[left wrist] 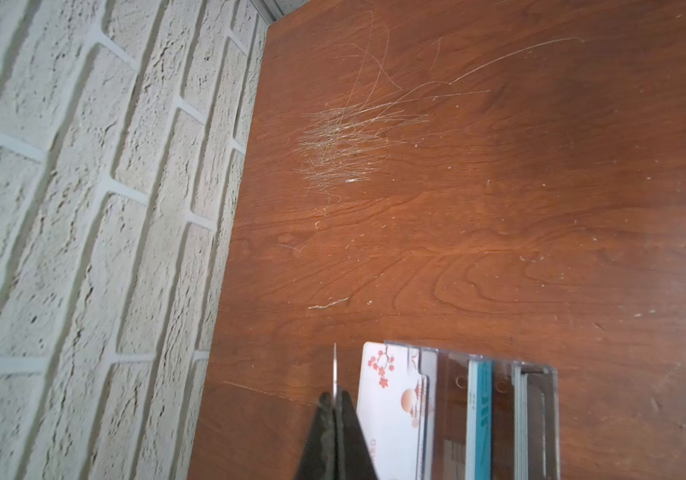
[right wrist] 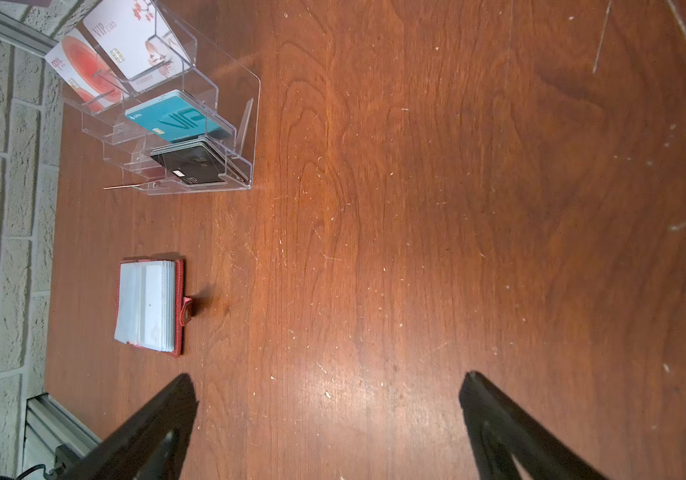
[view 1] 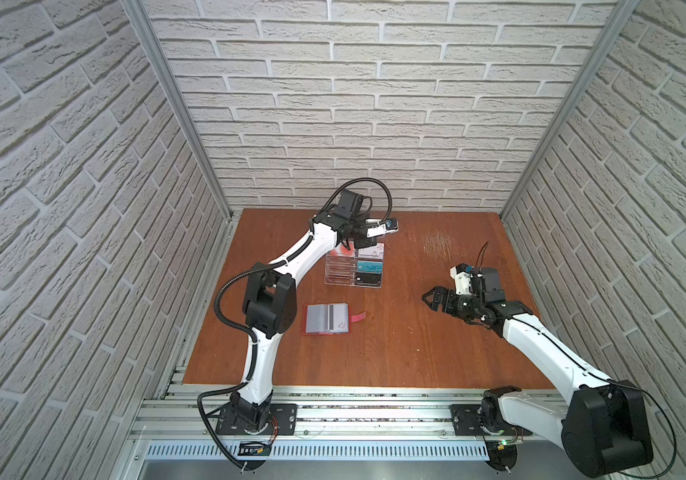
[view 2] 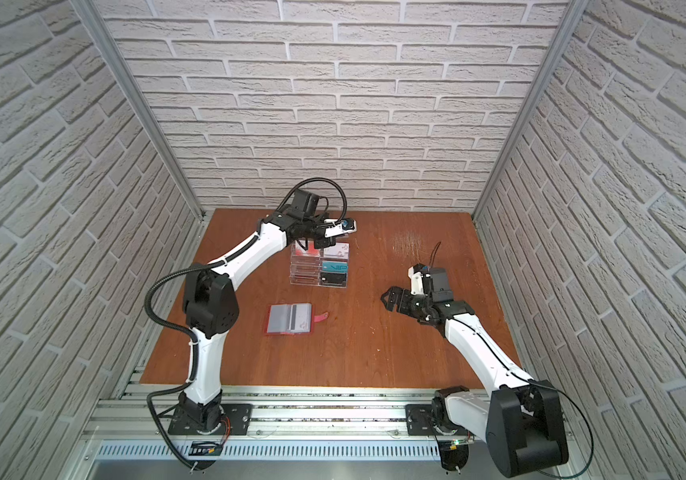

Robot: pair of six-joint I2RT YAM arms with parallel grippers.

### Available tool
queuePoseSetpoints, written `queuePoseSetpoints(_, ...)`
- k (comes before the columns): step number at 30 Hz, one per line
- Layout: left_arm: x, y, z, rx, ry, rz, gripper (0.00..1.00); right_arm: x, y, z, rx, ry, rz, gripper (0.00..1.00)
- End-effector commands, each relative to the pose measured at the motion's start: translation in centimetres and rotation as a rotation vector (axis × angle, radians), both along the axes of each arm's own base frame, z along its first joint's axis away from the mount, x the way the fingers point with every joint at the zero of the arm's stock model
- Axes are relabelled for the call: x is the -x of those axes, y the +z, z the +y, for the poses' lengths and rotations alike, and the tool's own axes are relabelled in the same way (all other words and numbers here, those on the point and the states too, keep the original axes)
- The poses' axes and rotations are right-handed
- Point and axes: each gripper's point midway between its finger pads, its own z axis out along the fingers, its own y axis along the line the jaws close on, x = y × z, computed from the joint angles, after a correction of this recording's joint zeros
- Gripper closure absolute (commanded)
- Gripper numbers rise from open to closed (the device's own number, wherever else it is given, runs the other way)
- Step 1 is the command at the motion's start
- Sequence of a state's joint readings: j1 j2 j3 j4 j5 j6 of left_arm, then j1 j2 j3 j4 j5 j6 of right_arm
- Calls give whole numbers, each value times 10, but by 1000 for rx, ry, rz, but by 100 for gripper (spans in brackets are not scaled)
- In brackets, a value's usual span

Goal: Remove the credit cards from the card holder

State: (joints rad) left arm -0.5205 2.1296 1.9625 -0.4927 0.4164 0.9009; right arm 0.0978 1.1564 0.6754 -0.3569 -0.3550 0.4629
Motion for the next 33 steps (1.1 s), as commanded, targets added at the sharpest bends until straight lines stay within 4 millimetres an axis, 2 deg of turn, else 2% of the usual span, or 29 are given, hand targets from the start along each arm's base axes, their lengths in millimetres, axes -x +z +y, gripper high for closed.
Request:
queuePoseSetpoints(1, 10, -14, -2, -15, -85, 24, 100, -4, -1, 3, -24, 17, -20, 0)
queuePoseSetpoints(11, 26, -29, 1, -8, -121, 80, 100, -5, -6, 8, -64, 20, -18, 0)
queuePoseSetpoints(23, 18, -40, -5, -22, -121, 80, 100, -5, -7, 11, -81, 26, -25, 0)
queuePoseSetpoints(33, 12, -40, -1, -36, -115, 63, 100, -6, -9, 12, -90, 30, -27, 0)
